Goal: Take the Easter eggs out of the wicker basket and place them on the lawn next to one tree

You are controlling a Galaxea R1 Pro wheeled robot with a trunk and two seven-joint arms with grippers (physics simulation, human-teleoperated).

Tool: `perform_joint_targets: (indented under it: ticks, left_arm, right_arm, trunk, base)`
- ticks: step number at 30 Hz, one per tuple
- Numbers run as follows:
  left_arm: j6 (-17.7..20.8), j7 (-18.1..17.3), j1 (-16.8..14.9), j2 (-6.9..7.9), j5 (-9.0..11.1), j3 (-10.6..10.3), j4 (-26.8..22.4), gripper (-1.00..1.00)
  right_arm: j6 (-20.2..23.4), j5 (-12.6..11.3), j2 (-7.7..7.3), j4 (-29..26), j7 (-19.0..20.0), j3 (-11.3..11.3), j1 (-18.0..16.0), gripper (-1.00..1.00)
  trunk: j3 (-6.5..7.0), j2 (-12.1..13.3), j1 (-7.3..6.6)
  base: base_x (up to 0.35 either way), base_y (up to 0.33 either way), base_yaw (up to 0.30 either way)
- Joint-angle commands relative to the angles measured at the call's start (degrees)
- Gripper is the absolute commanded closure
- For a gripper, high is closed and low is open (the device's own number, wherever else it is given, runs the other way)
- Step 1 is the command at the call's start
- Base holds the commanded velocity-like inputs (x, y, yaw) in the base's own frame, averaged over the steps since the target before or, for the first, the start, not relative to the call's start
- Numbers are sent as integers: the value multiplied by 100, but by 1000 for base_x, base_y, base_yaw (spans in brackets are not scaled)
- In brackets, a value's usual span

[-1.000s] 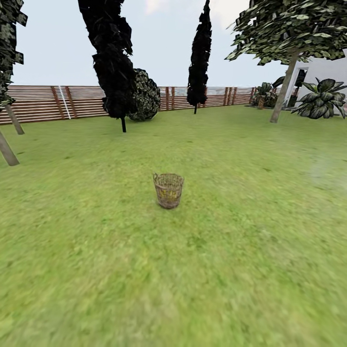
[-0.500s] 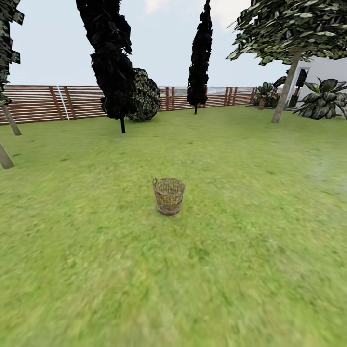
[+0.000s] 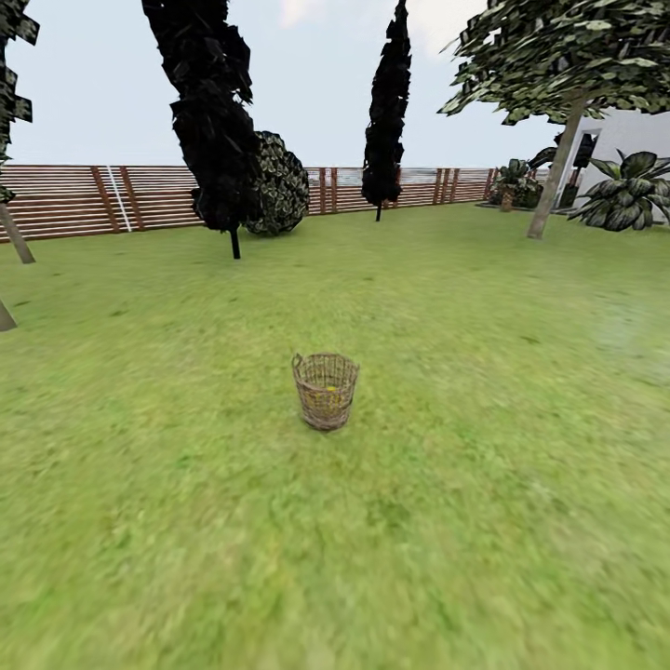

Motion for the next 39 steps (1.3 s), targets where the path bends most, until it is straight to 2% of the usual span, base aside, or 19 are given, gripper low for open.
perform_joint_targets:
  ticks: [1, 25, 33, 39]
  left_arm:
    - [-21, -8, -3, 1, -9, -7, 5, -100]
    - [-24, -8, -3, 1, -9, -7, 5, -100]
    - [-24, -8, -3, 1, -9, -7, 5, -100]
    - [-24, -8, -3, 1, -9, -7, 5, -100]
  right_arm:
    - [-21, 5, 0, 5, -1, -7, -3, -100]
    - [-26, 43, -11, 11, -12, 9, -1, -100]
    - [-34, 27, -163, 14, -25, 9, 1, -100]
    - [-35, 23, -180, 14, -25, 10, -1, -100]
  trunk:
    - [-5, -2, 3]
    - [-6, -2, 3]
    - [-29, -2, 3]
    - [-52, -2, 3]
  base:
    - [326, 0, 0]
    - [326, 0, 0]
    - [326, 0, 0]
    - [326, 0, 0]
